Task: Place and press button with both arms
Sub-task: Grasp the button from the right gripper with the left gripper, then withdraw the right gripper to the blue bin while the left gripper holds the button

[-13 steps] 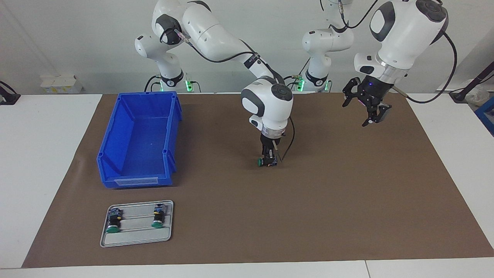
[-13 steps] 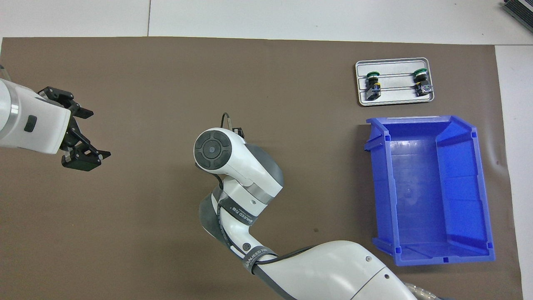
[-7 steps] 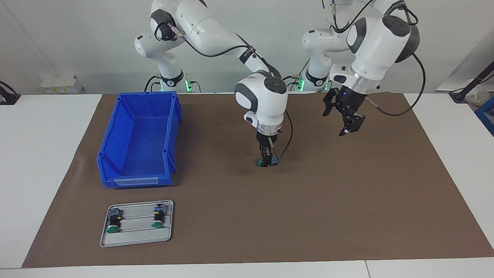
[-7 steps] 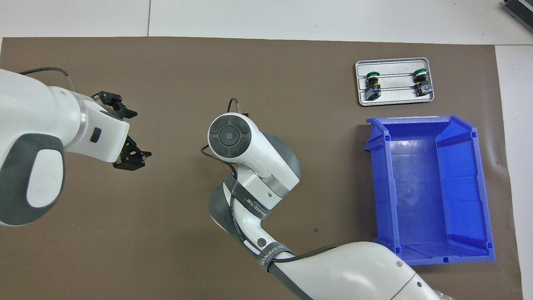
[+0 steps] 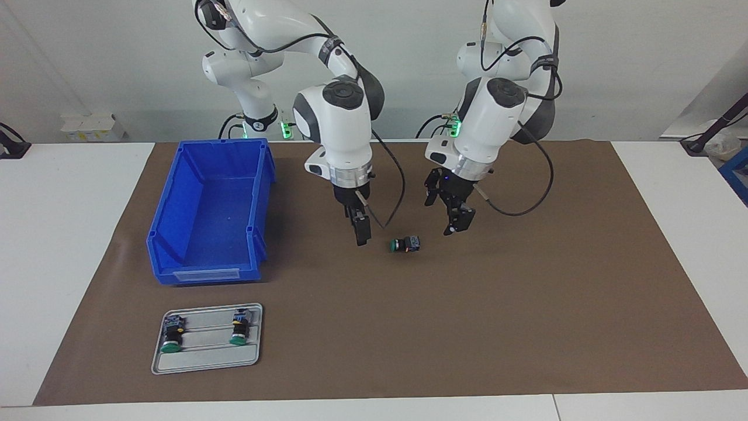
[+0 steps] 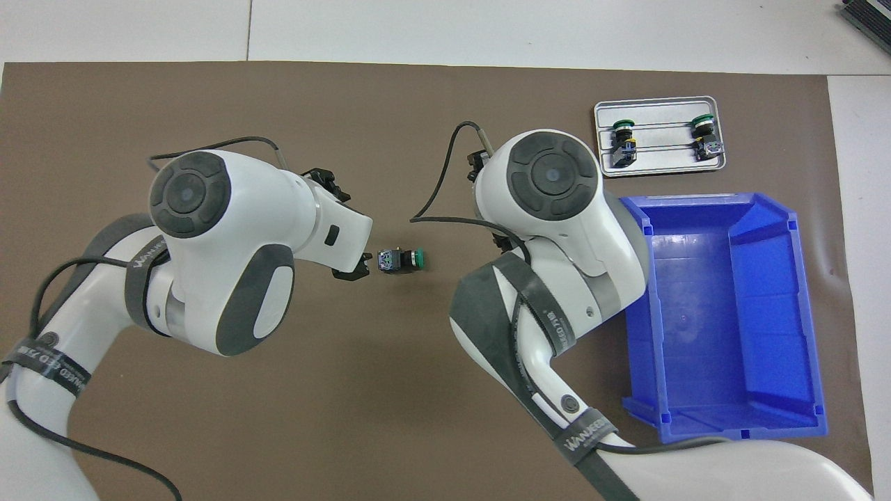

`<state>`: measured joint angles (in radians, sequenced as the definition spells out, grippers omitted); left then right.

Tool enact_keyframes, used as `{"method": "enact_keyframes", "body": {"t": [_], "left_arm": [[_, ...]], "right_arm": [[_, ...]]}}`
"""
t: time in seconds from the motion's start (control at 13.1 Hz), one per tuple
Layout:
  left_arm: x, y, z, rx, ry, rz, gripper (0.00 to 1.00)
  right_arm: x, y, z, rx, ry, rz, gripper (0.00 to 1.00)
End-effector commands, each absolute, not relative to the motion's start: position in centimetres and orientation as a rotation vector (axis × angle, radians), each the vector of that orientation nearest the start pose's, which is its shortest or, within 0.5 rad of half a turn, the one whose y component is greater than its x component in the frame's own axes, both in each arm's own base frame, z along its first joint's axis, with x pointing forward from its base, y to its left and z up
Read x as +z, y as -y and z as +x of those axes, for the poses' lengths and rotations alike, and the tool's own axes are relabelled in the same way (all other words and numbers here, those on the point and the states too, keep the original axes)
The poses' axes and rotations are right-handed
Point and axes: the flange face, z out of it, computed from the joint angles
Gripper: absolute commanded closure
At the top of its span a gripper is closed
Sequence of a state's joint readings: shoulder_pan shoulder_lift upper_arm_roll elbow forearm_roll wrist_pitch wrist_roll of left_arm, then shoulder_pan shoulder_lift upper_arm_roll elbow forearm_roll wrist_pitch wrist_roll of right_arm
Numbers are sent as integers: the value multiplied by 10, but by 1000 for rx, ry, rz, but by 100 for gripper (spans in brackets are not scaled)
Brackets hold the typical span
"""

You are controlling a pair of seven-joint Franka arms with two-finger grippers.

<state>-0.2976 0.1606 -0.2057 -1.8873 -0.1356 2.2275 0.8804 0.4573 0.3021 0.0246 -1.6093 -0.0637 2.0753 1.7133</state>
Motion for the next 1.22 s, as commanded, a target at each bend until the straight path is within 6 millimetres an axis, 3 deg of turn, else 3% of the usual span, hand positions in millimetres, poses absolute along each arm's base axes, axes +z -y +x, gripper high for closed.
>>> {"method": "enact_keyframes", "body": {"t": [0.0, 0.15, 0.3, 0.61, 0.84, 1.14], "left_arm": [[414, 326, 538, -298, -1956, -2500, 0], [394, 343, 542, -305, -1960, -2457, 0], [359, 378, 542, -261, -1907, -2534, 0], [348, 380, 541, -244, -1902, -2501, 0], [324, 387, 530, -171, -1949, -2433, 0], [309, 389, 519, -145, -1971, -2420, 0]], "right_arm": [[491, -251, 572, -160, -1501, -2613, 1], [508, -208, 564, -184, -1400, -2667, 0], [522, -174, 562, -159, -1276, -2759, 0], [551, -110, 574, -160, -940, -2902, 0], [577, -78, 578, -149, -607, -3019, 0], [610, -48, 578, -98, -386, -3094, 0]]}}
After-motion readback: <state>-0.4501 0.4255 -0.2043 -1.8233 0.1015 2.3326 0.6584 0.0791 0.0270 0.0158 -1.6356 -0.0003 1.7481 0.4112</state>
